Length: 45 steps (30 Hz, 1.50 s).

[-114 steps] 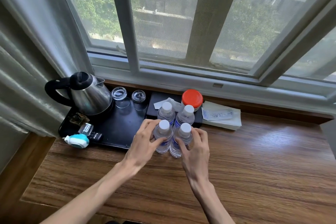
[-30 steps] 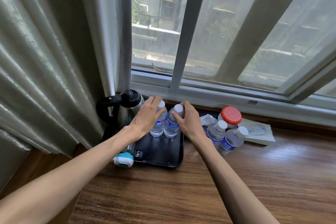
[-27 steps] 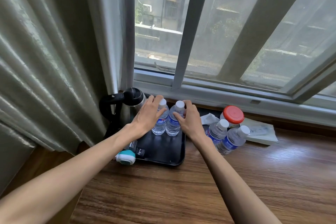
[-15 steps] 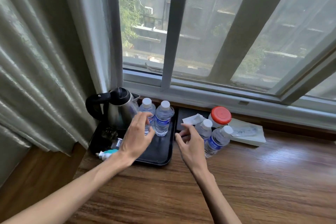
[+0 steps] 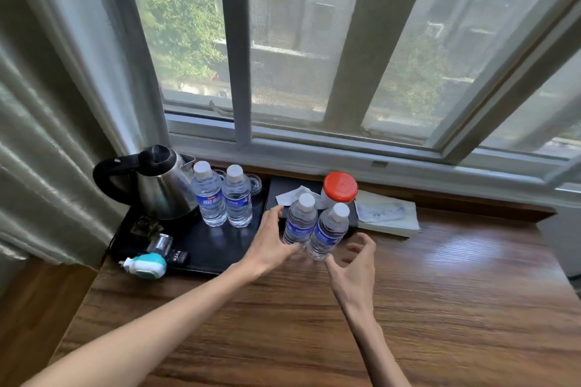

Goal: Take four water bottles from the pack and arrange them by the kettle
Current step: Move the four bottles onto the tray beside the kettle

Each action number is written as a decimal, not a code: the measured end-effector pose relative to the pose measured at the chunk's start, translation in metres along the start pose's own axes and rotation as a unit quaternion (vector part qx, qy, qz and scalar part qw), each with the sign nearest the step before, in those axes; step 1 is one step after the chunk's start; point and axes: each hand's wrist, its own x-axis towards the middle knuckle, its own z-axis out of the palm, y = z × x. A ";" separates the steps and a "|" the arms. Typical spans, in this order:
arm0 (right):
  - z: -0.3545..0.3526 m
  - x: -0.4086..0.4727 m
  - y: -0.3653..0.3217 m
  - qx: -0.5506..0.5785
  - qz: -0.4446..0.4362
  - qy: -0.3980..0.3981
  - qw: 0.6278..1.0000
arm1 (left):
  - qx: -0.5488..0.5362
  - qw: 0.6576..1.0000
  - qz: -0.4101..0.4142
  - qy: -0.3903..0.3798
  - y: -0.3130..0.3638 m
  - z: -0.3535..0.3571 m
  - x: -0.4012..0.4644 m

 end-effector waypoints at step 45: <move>0.111 -0.024 -0.076 0.133 -0.106 -0.175 0.970 | -0.126 0.965 -0.025 0.230 -0.067 -0.099 -0.051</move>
